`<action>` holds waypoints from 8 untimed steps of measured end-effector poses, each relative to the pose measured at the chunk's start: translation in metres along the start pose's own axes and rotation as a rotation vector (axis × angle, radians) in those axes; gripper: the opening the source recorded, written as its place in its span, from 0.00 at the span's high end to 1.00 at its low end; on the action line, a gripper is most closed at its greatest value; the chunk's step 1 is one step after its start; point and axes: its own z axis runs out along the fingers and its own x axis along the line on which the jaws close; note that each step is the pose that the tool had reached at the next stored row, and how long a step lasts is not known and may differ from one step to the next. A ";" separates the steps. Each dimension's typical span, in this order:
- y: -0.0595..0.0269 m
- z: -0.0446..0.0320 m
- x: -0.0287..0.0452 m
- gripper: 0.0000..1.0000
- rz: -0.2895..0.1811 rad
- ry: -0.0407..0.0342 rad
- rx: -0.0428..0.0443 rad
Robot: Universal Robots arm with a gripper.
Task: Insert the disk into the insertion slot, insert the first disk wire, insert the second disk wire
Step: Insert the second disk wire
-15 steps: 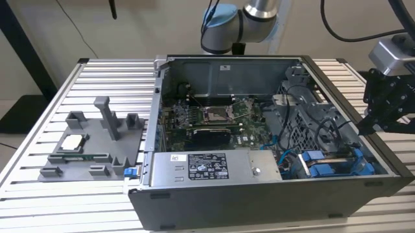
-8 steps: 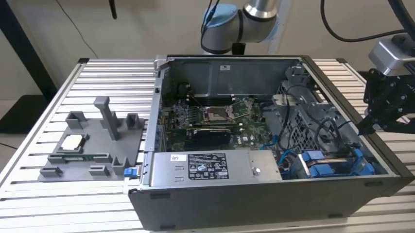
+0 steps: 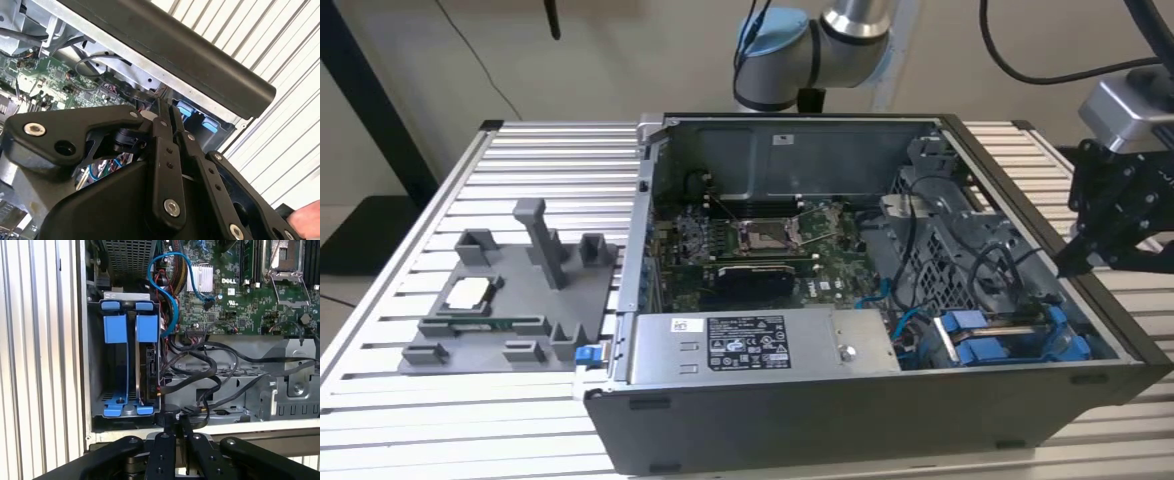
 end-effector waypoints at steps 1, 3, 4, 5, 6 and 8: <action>0.0007 -0.0009 -0.0001 0.84 0.001 0.0000 0.0000; 0.0029 -0.0019 -0.0003 0.84 0.002 -0.0001 0.0002; 0.0045 -0.0022 -0.0002 0.84 0.002 0.0000 0.0003; 0.0063 -0.0026 -0.0003 0.84 0.003 0.0000 0.0004; 0.0081 -0.0030 -0.0003 0.84 0.004 0.0000 0.0005; 0.0121 -0.0041 -0.0004 0.84 0.006 0.0001 0.0007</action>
